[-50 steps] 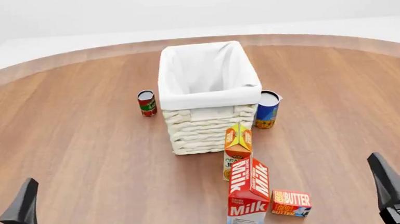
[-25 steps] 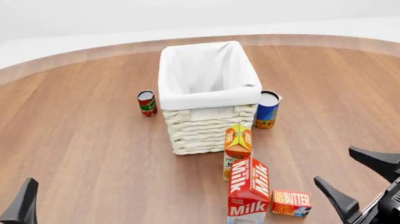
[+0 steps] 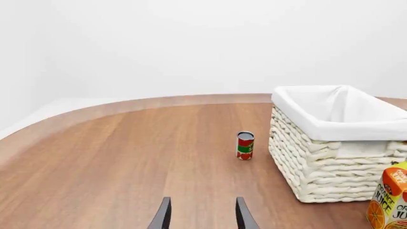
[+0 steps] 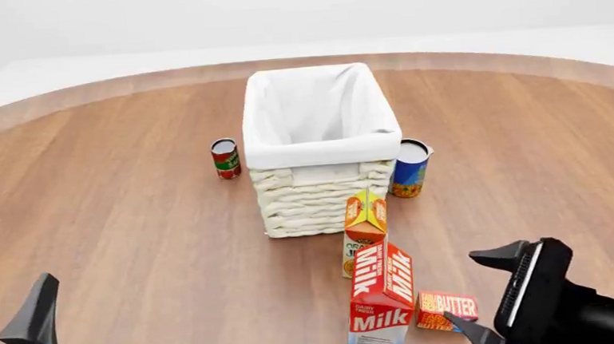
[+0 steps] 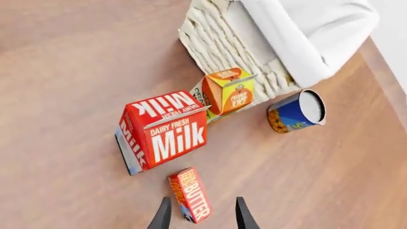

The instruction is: Pick up the butter and put it in the basket.

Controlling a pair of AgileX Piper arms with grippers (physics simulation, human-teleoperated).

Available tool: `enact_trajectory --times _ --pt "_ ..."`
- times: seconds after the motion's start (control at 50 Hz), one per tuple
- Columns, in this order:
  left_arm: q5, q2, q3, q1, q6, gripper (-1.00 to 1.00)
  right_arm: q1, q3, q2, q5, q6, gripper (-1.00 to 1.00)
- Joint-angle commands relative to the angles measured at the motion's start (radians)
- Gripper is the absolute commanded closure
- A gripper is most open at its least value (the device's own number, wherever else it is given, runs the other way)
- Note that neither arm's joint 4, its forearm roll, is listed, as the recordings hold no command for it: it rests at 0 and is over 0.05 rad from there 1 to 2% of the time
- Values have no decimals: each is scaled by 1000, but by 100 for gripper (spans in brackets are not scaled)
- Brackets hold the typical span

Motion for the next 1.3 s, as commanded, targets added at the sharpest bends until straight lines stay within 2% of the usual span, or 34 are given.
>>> enact_trajectory --times 0.02,0.06,0.08,0.24,0.38,0.48,0.56,0.84,1.04,1.3 --pt "0 0 0 0 0 -100 5 -29 115 53 -77 -100" --pt "0 0 0 0 0 -100 3 -38 117 64 -80 -100" --pt "0 0 0 0 0 -100 -23 -37 124 69 -114 -100" --pt "0 0 0 0 0 -100 -56 -37 146 79 -160 -100" --pt "0 0 0 0 0 -100 -53 -43 153 96 -168 -100" --pt "0 0 0 0 0 -100 -57 -26 172 98 -197 -100" --pt "0 0 0 0 0 -100 -70 -15 189 77 -230 -100" --pt "0 0 0 0 0 -100 -95 11 238 34 -286 -100" --pt "0 0 0 0 0 -100 -101 30 270 -6 -308 -100" --pt "0 0 0 0 0 -100 -92 27 324 -48 -306 -100"
